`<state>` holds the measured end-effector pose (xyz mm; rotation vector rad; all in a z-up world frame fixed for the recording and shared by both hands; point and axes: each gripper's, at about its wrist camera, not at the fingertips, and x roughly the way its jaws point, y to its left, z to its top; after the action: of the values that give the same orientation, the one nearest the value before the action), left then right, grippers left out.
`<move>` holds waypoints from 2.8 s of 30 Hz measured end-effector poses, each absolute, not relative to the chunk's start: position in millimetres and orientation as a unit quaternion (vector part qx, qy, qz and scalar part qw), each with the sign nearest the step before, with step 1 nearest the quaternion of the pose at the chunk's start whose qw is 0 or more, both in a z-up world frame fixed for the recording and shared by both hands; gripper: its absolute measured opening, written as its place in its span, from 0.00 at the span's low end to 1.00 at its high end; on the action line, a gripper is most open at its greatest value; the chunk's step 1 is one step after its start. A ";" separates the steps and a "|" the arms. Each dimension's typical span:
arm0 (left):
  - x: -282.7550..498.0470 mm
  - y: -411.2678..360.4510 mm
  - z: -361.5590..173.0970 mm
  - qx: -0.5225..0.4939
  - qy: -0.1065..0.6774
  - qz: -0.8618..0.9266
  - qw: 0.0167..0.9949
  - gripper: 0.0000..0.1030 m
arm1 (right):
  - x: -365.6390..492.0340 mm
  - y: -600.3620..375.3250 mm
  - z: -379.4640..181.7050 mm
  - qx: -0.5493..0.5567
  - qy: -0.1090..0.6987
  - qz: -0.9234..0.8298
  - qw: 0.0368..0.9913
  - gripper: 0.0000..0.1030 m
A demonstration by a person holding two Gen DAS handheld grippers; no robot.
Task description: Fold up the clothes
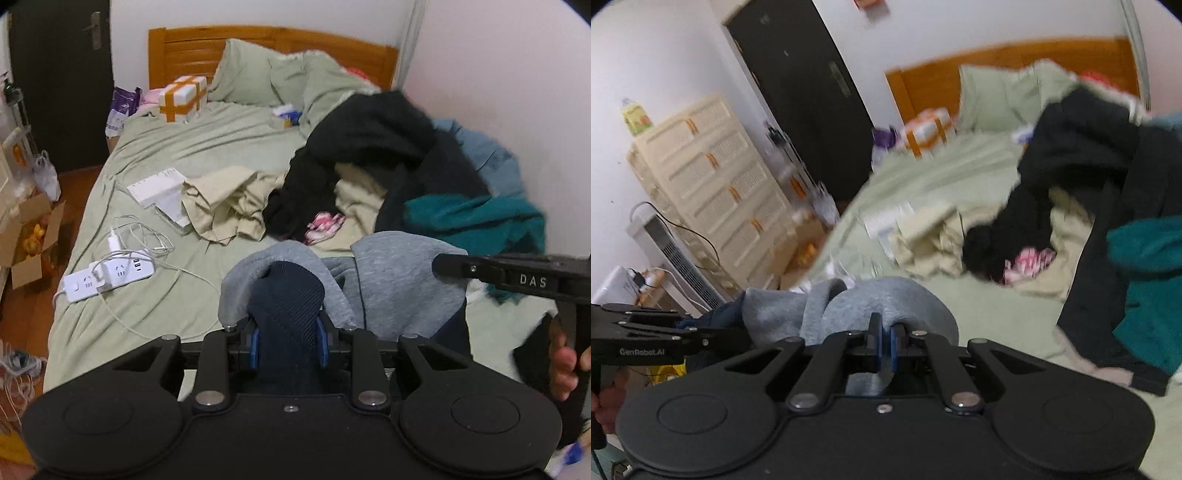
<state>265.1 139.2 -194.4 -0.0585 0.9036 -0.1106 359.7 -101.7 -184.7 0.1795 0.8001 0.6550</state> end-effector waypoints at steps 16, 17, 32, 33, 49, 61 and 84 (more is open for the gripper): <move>254.1 173.8 -412.7 -0.036 0.581 -0.075 0.810 0.33 | 312.3 -65.7 -393.8 0.090 0.503 0.292 0.809 0.03; 247.6 174.1 -417.2 -0.034 0.584 -0.076 0.807 0.33 | 305.3 -65.7 -400.8 0.090 0.511 0.292 0.803 0.03; 224.8 190.0 -351.7 -0.092 0.533 0.002 0.841 0.67 | 277.5 -114.3 -367.0 0.120 0.478 0.253 0.832 0.80; 225.5 189.5 -337.3 -0.089 0.520 0.002 0.849 0.68 | 278.2 -119.8 -359.0 0.123 0.470 0.248 0.838 0.80; 364.1 174.9 -353.9 -0.016 0.510 -0.035 0.860 0.83 | 383.7 -31.6 -361.8 -0.094 0.449 0.303 0.835 0.43; 372.7 166.9 -387.0 0.032 0.543 -0.078 0.836 0.16 | 374.5 -15.7 -376.7 -0.201 0.457 0.322 0.804 0.13; 456.8 163.3 -399.0 0.127 0.323 0.017 0.938 0.13 | 516.5 -10.3 -370.8 -0.164 0.311 0.178 0.919 0.10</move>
<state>456.8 163.3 -399.0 0.2592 0.6599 0.0342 516.5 -10.3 -370.8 -0.3369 0.6389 0.3662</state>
